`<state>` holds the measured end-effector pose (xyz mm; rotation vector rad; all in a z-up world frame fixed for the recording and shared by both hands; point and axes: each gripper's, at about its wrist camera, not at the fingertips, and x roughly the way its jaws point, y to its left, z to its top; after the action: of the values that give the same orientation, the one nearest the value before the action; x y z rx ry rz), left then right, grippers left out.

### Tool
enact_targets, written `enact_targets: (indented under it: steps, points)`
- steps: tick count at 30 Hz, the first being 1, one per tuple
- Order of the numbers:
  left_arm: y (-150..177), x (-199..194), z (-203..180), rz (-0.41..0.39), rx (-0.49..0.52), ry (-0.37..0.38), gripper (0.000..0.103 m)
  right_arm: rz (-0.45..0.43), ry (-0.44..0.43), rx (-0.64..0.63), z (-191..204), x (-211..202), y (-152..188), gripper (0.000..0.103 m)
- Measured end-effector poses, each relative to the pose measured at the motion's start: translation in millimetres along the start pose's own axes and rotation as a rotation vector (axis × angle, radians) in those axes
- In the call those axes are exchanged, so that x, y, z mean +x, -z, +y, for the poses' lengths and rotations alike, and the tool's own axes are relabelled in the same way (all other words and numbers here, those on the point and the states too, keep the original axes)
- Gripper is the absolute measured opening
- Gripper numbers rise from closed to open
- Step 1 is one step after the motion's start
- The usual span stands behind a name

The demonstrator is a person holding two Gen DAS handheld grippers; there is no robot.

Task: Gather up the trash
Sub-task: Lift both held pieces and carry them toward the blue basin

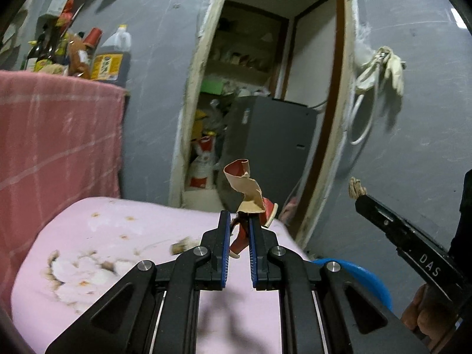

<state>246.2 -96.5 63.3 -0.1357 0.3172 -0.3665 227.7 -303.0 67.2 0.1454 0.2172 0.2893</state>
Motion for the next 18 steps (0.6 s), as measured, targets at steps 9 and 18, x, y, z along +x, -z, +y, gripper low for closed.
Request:
enact_targets:
  steps: [9,18]
  points:
    - [-1,11,-63,-0.001,0.07,0.098,0.009,-0.051,0.135,0.092,-53,-41,-1,0.007]
    - [18,35,-108,0.066,0.118,0.169,0.009,-0.047,0.237,0.157,-92,-63,6,0.007]
